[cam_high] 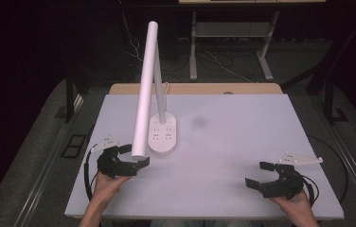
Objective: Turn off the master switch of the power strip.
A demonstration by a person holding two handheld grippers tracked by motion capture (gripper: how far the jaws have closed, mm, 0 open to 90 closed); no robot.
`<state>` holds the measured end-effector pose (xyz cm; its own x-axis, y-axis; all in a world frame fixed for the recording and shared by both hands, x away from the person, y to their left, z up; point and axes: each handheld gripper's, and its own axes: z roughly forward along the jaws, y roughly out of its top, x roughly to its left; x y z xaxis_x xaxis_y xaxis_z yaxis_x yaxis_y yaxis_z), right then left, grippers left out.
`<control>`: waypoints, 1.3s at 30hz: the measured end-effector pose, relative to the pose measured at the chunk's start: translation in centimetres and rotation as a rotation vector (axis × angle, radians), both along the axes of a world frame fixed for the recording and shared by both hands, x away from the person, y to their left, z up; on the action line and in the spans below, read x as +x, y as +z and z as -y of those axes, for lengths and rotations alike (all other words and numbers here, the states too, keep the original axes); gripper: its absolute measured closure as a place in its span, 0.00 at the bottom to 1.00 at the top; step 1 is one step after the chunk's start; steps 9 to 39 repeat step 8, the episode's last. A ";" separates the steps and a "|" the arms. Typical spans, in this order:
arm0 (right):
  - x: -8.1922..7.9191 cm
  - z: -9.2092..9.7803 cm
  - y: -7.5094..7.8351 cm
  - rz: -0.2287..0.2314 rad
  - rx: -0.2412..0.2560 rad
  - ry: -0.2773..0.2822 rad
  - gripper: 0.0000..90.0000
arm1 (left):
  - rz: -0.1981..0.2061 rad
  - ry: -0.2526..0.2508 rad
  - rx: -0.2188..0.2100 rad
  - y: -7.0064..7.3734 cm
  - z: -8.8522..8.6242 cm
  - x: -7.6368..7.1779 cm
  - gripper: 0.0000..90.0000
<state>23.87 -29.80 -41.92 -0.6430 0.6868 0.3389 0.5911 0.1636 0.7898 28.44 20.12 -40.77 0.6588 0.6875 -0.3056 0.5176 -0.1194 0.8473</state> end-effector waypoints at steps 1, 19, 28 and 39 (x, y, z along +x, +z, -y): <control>0.0 0.0 0.0 0.000 0.000 0.000 0.00 | -0.004 -0.010 0.003 -0.1 0.1 -0.2 0.00; 0.0 0.1 0.1 -0.002 0.000 -0.001 0.00 | -0.001 -0.058 0.006 -0.5 0.8 -1.2 0.00; 0.0 0.1 0.1 -0.002 0.000 -0.001 0.00 | -0.001 -0.058 0.006 -0.5 0.8 -1.2 0.00; 0.0 0.1 0.1 -0.002 0.000 -0.001 0.00 | -0.001 -0.058 0.006 -0.5 0.8 -1.2 0.00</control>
